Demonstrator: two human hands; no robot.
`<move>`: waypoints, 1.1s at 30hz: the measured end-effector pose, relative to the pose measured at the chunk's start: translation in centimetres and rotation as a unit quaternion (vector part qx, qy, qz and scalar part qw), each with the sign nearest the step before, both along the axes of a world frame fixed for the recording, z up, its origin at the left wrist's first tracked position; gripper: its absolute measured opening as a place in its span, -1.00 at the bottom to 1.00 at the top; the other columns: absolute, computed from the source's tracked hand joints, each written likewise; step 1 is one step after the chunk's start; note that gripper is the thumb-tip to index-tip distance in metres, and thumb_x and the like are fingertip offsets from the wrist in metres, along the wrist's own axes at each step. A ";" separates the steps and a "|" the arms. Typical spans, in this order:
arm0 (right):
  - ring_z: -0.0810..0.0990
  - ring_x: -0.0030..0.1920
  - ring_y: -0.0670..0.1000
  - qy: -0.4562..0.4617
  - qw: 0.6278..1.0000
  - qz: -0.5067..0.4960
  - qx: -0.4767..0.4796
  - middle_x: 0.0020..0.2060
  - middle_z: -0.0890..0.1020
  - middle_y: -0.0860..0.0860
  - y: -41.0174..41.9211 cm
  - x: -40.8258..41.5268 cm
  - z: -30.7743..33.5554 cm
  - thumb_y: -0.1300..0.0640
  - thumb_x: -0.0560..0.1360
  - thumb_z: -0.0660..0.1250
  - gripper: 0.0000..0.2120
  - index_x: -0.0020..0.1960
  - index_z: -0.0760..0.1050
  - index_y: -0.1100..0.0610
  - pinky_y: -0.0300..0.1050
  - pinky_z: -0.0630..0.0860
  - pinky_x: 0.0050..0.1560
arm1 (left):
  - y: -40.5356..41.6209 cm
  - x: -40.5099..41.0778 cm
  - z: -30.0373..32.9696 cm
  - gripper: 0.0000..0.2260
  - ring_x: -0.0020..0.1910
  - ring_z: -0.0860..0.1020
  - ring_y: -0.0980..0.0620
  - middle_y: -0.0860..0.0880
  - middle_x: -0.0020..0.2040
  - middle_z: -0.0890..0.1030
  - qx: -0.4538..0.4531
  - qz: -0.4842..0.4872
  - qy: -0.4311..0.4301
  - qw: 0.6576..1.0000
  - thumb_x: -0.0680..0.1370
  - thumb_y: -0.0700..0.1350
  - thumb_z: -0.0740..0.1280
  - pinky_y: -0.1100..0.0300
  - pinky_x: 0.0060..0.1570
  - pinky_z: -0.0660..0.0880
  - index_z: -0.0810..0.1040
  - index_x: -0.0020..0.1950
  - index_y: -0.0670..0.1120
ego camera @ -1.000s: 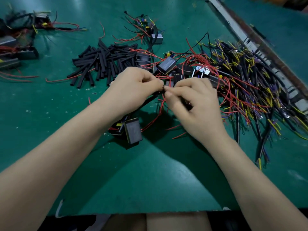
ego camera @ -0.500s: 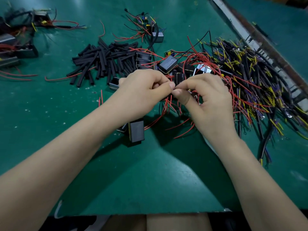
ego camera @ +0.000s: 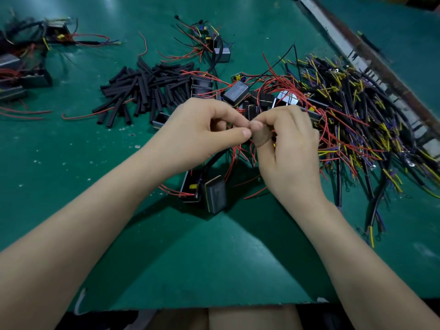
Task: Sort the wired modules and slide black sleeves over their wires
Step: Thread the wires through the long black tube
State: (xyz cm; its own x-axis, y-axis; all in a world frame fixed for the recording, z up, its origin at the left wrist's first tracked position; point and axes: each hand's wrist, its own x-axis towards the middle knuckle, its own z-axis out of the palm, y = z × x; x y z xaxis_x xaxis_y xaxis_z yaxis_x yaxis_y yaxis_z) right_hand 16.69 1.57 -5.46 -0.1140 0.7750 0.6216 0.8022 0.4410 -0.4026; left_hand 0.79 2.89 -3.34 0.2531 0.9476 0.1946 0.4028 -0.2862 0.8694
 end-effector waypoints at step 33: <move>0.48 -0.20 -0.14 0.307 0.936 0.069 -0.161 -0.22 0.61 -0.05 -0.2 0.1 0.4 0.11 0.52 0.32 -0.87 -0.17 0.57 -0.07 -0.15 0.39 -0.05 | -0.2 0.7 -1.2 -0.82 -0.13 0.49 -0.15 -0.08 -0.13 0.58 0.329 0.049 0.181 0.925 0.52 -0.05 0.36 -0.14 -0.18 0.43 0.63 -0.06 -0.15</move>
State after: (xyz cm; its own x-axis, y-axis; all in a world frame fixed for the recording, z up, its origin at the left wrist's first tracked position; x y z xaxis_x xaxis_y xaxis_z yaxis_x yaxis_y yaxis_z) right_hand 16.79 1.37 -5.06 0.0761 0.9373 0.3400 0.3210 0.2998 -0.8984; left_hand 1.51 2.65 -4.50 0.3335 0.6755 0.6576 0.6863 -0.6522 0.3219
